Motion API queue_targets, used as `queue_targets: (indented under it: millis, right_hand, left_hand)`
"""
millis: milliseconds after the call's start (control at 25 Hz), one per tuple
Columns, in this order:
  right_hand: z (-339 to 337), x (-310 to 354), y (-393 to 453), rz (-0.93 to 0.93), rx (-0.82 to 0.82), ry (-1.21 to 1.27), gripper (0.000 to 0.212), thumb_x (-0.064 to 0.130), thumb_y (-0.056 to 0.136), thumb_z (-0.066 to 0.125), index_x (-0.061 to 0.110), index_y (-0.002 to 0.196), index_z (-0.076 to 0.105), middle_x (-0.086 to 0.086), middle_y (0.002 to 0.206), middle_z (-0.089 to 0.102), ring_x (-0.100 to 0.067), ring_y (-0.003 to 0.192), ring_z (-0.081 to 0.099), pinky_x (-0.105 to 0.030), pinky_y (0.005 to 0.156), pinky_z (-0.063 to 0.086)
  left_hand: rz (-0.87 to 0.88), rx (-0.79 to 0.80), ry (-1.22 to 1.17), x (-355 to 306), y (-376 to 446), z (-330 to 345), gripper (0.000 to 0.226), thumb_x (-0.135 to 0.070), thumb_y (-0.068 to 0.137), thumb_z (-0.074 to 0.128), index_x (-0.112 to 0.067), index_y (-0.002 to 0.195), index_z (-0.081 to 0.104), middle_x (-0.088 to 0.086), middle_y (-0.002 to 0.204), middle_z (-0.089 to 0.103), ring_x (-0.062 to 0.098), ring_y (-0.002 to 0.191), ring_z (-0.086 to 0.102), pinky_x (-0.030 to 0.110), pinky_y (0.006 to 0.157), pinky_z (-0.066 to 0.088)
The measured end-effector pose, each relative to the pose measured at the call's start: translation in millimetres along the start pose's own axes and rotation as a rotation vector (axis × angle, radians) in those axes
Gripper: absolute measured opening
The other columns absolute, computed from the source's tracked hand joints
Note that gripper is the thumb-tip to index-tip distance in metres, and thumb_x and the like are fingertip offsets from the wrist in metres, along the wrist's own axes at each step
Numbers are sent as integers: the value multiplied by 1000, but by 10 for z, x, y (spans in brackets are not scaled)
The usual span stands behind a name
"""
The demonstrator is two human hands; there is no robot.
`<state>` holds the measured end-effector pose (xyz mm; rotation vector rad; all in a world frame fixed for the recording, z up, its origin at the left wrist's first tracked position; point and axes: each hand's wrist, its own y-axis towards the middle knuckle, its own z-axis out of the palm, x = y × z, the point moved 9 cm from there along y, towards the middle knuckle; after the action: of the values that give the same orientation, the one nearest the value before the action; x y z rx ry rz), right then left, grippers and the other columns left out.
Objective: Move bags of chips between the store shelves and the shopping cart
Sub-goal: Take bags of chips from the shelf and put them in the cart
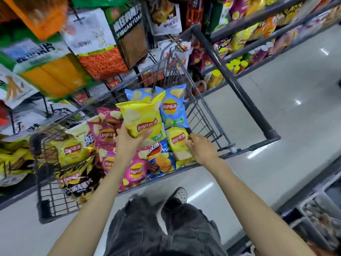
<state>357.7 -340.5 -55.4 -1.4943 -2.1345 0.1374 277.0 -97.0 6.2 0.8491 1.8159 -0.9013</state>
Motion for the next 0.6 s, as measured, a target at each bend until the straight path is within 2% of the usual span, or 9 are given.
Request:
queue_targets:
  millis: [80, 240, 360, 480, 600]
  right_hand:
    - [29, -183, 79, 43, 34, -4, 41, 42, 103, 41, 8, 122, 53, -18, 118, 61, -36, 111, 58, -41, 81, 47]
    - [206, -227, 230, 107, 136, 130, 49, 42, 103, 42, 4, 133, 45, -21, 128, 55, -38, 118, 54, -42, 88, 45]
    - [418, -164, 327, 140, 218, 219, 56, 41, 102, 45, 1, 140, 36, -23, 140, 44, -40, 127, 47, -46, 97, 43]
    - [546, -192, 436, 179, 235, 248, 56, 40, 101, 47, 2, 140, 34, -24, 142, 40, -42, 129, 44, -47, 100, 40]
    - [674, -276, 541, 256, 248, 310, 56, 40, 99, 51, 3, 137, 35, -25, 140, 43, -43, 129, 44, -48, 101, 39]
  left_hand:
    - [-14, 33, 30, -30, -50, 202, 71, -43, 72, 82, -19, 132, 54, -8, 115, 69, 10, 104, 68, 32, 85, 58]
    - [-32, 36, 123, 34, -34, 398, 78, -53, 70, 81, -21, 134, 52, -11, 118, 67, 3, 108, 62, 27, 94, 51]
    - [-78, 42, 168, 108, 24, 473, 71, -46, 74, 81, -20, 134, 53, -13, 113, 65, 1, 103, 61, 18, 91, 48]
    - [-95, 71, 183, 162, 90, 480, 66, -44, 74, 82, -20, 130, 55, -16, 111, 66, -2, 103, 62, 13, 86, 49]
    - [-118, 92, 188, 216, 174, 434, 68, -45, 72, 81, -21, 129, 55, -22, 109, 64, -12, 99, 59, 10, 82, 48]
